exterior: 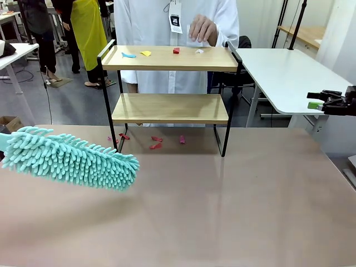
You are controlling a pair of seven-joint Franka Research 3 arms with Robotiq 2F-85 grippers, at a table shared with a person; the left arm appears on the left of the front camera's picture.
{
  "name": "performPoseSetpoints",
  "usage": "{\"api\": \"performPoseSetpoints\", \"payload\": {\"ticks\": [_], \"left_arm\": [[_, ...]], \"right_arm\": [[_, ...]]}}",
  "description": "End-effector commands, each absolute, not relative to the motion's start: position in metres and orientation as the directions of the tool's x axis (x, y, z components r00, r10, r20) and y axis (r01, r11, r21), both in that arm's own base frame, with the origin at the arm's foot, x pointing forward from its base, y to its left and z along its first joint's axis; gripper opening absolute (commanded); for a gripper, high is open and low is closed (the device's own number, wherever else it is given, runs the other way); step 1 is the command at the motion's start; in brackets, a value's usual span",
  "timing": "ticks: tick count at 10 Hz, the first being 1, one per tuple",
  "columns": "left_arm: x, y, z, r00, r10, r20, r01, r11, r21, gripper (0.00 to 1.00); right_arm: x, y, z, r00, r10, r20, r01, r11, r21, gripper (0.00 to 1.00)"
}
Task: Clean the shelf.
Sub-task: Clean the specific section of the Shelf indicated by the human with the Duster.
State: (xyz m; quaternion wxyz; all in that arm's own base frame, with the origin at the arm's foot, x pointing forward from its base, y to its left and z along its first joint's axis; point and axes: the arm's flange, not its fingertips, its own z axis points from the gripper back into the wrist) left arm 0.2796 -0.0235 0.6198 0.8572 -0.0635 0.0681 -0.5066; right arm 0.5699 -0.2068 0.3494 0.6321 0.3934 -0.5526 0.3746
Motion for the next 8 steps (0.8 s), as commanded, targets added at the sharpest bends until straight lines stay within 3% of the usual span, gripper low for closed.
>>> {"api": "performPoseSetpoints", "payload": {"ticks": [1, 8], "left_arm": [[0.2775, -0.0223, 0.6211, 0.482, -0.875, -0.034, 0.856, 0.479, -0.192, 0.13], [0.2775, -0.0223, 0.6211, 0.482, -0.875, -0.034, 0.856, 0.479, -0.192, 0.13]], "right_arm": [[0.5706, -0.2046, 0.3520, 0.105, 0.042, 0.994, -0.909, 0.408, 0.079, 1.00], [0.5706, -0.2046, 0.3520, 0.105, 0.042, 0.994, -0.909, 0.408, 0.079, 1.00]]}}
